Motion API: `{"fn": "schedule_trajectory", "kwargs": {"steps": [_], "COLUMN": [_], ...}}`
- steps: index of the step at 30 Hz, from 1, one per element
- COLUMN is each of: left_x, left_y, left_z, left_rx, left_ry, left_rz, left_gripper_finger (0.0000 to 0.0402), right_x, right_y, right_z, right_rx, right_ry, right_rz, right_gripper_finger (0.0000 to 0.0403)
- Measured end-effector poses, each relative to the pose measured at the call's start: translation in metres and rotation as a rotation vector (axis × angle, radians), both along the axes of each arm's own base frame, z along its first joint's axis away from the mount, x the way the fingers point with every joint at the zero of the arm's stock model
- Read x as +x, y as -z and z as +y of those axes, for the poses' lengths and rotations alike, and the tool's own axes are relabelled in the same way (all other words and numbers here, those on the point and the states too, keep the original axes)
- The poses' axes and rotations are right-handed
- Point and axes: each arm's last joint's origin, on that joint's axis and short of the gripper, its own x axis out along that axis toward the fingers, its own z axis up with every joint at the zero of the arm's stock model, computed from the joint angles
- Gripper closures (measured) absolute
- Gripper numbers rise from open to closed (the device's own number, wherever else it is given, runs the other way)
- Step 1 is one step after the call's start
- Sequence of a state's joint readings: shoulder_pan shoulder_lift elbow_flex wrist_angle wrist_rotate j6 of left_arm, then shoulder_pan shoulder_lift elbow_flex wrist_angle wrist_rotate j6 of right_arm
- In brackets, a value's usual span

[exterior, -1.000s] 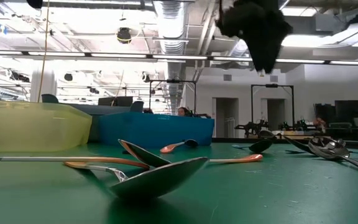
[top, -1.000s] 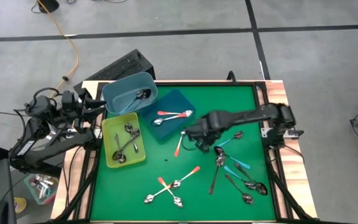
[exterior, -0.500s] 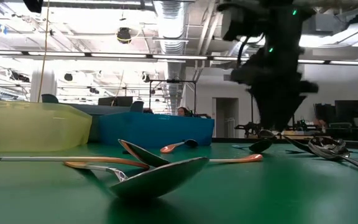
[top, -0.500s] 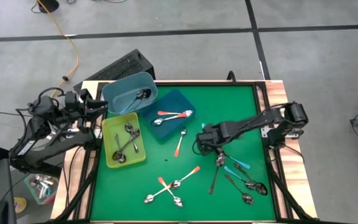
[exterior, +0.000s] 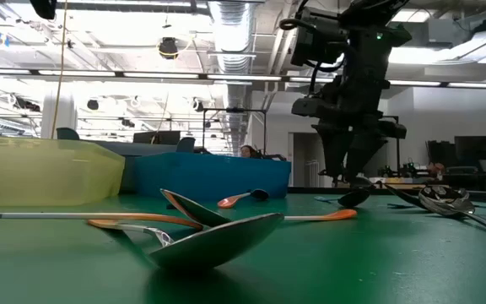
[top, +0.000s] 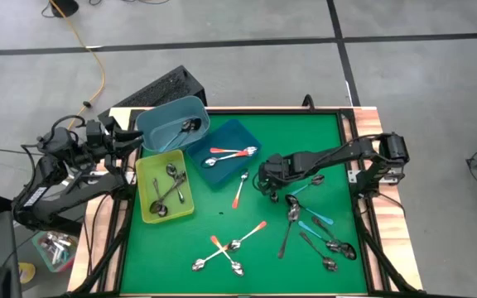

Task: Sort silverware by color (type)
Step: Put the blue spoon into the light blue bin

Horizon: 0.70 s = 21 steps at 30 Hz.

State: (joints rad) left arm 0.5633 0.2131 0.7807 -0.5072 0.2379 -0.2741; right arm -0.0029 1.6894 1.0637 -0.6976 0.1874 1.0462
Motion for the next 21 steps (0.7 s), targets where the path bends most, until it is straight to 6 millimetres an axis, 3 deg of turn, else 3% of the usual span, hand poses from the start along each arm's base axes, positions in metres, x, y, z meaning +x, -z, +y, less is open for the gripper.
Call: {"fn": "schedule_trajectory", "kwargs": {"steps": [15,21], "left_x": [0.0,0.0], "left_y": [0.0,0.0], "left_z": [0.0,0.0], "left_rx": [-0.011,-0.011], "left_ry": [-0.016,-0.017], "left_rz": [-0.004,-0.004], "left_gripper_finger": [0.028,0.028], "right_x": [0.005,0.012], "right_y": [-0.001,0.018], "right_z": [0.007,0.01], "right_rx": [-0.081,-0.097], "right_ry": [-0.005,-0.006], "right_rz": [-0.057,-0.028], "right_gripper_finger": [0.0221,0.0221]}}
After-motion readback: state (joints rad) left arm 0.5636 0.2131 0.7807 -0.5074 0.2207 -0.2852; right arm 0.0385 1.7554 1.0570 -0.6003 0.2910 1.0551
